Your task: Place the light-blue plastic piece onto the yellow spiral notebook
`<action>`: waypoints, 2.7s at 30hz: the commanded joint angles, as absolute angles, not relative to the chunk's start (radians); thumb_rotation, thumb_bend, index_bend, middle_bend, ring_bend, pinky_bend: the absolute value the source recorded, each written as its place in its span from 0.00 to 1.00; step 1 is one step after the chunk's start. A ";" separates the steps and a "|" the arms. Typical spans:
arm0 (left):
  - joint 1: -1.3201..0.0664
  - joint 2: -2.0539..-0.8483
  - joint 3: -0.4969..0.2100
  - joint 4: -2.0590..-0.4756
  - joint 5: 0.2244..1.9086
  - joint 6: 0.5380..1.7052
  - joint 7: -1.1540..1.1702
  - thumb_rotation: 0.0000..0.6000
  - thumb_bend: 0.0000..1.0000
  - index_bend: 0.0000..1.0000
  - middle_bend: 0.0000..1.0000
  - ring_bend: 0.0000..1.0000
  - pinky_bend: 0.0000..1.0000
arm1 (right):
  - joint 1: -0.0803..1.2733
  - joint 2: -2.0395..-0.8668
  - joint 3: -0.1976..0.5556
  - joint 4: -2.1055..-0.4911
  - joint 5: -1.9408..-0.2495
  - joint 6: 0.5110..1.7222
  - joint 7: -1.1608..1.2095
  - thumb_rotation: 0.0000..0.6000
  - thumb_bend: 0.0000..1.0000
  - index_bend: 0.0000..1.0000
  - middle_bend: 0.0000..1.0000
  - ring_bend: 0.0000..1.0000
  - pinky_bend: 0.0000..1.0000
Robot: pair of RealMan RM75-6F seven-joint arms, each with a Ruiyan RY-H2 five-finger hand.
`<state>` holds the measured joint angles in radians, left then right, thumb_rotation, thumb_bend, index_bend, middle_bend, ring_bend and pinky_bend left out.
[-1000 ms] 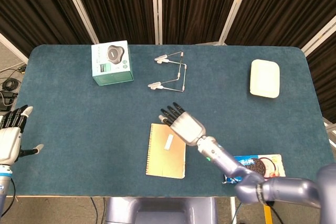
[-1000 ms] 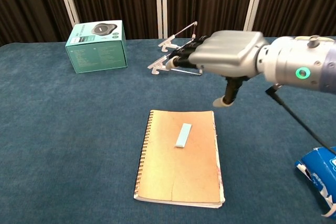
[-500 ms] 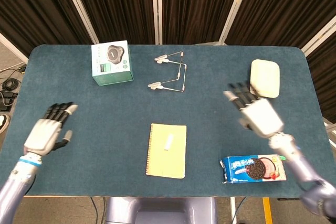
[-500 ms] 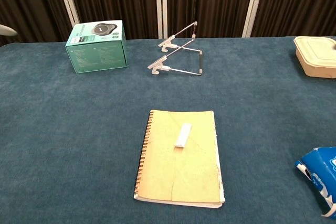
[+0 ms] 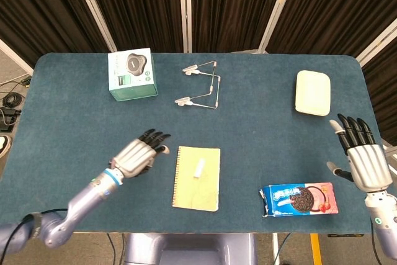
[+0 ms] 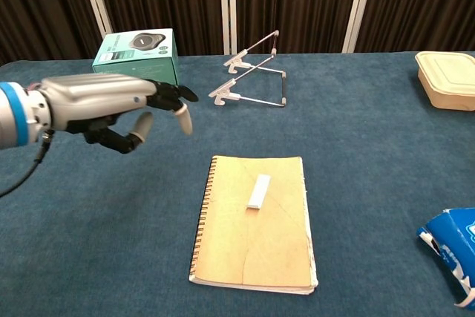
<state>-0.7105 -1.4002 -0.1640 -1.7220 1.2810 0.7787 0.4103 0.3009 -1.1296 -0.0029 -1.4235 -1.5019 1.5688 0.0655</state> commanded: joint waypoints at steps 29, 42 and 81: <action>-0.870 -1.697 -0.088 -1.559 1.078 0.776 0.544 1.00 1.00 0.32 0.00 0.00 0.00 | 0.260 -1.123 0.072 -1.391 -1.492 1.511 0.086 1.00 0.04 0.00 0.00 0.00 0.00; -0.887 -1.725 -0.070 -1.540 1.075 0.795 0.538 1.00 1.00 0.33 0.00 0.00 0.00 | 0.247 -1.119 0.094 -1.391 -1.497 1.505 0.099 1.00 0.04 0.01 0.00 0.00 0.00; -0.869 -1.732 -0.017 -1.537 1.070 0.844 0.551 1.00 1.00 0.36 0.00 0.00 0.00 | 0.221 -1.101 0.125 -1.412 -1.524 1.516 0.118 1.00 0.04 0.02 0.00 0.00 0.00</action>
